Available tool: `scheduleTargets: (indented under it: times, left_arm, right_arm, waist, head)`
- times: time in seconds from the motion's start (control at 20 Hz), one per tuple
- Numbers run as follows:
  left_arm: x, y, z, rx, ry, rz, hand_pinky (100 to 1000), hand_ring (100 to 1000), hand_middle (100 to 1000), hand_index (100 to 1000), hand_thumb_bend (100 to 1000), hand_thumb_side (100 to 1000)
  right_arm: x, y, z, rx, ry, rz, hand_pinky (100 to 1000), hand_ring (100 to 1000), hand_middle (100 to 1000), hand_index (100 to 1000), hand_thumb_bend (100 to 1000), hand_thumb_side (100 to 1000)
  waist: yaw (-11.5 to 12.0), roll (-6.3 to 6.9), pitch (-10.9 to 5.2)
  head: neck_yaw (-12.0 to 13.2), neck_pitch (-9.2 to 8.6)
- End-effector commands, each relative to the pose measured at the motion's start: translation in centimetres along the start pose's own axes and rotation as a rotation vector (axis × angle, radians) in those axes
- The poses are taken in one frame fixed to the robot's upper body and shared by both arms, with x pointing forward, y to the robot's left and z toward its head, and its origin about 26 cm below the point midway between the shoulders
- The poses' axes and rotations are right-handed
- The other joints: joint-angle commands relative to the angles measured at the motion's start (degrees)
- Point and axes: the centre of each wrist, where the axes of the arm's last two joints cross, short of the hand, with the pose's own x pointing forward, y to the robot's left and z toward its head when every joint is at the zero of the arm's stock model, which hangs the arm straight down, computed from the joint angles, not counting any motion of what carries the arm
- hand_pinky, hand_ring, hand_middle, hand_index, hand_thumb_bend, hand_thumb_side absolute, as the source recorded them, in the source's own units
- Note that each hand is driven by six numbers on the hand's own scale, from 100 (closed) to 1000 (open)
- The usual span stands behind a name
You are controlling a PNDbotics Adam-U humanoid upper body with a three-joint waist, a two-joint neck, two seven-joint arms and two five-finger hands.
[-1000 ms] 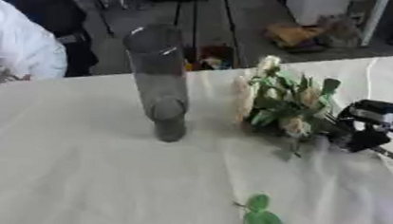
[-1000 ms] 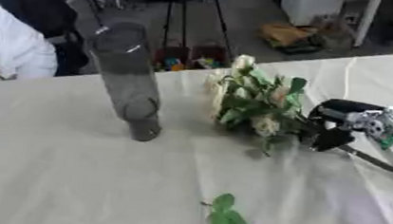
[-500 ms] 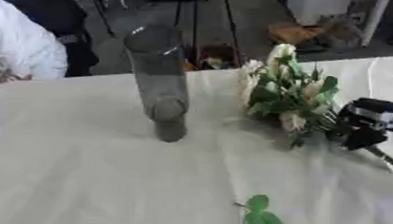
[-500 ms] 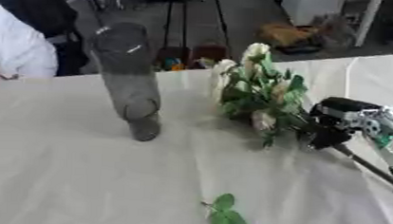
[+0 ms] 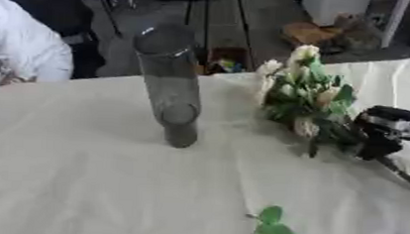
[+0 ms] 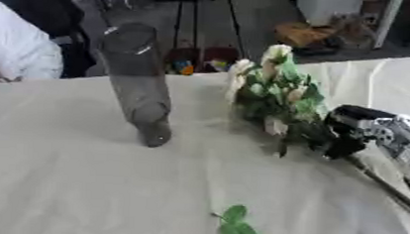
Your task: Arrange flowers into the vase.
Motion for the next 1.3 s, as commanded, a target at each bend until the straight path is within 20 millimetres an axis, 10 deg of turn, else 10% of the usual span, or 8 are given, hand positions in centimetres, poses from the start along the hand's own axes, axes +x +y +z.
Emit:
scheduleTargets:
  times: [0.05, 0.45, 0.6, 0.65, 1.3]
  left_arm:
    - [0.5, 0.4, -0.7, 0.005, -0.026, -0.007, 830, 953, 908, 975, 100, 1000]
    - [0.4, 0.5, -0.5, 0.012, -0.018, -0.014, 826, 949, 906, 974, 100, 1000]
    - [0.4, 0.5, -0.5, 0.014, -0.015, -0.016, 825, 948, 905, 973, 100, 1000]
    - [0.4, 0.5, -0.5, 0.013, -0.015, -0.016, 825, 947, 904, 973, 100, 1000]
    - [0.4, 0.5, -0.3, 0.008, -0.004, -0.017, 819, 942, 903, 969, 100, 1000]
  right_arm:
    - [0.0, -1.0, 0.5, -0.086, -0.029, 0.016, 100, 100, 100, 100, 100, 382]
    - [0.9, -2.5, 1.7, -0.229, -0.071, 0.026, 100, 100, 100, 100, 100, 314]
    - [1.5, -3.4, 2.3, -0.265, -0.086, 0.015, 100, 100, 100, 100, 100, 425]
    - [1.7, -3.7, 2.5, -0.28, -0.09, 0.009, 100, 100, 100, 100, 100, 321]
    - [5.4, -7.7, 5.1, -0.502, -0.092, -0.15, 100, 100, 100, 100, 100, 315]
  waist:
    - [0.08, -0.31, -0.9]
    - [-0.01, -0.38, -1.16]
    - [-0.03, -0.45, -1.31]
    - [-0.04, -0.47, -1.37]
    - [-0.25, -0.46, -1.68]
  head:
    - [0.85, 0.64]
    - [4.54, 0.84]
    - [4.77, 0.6]
    - [4.79, 0.45]
    - [3.9, -0.86]
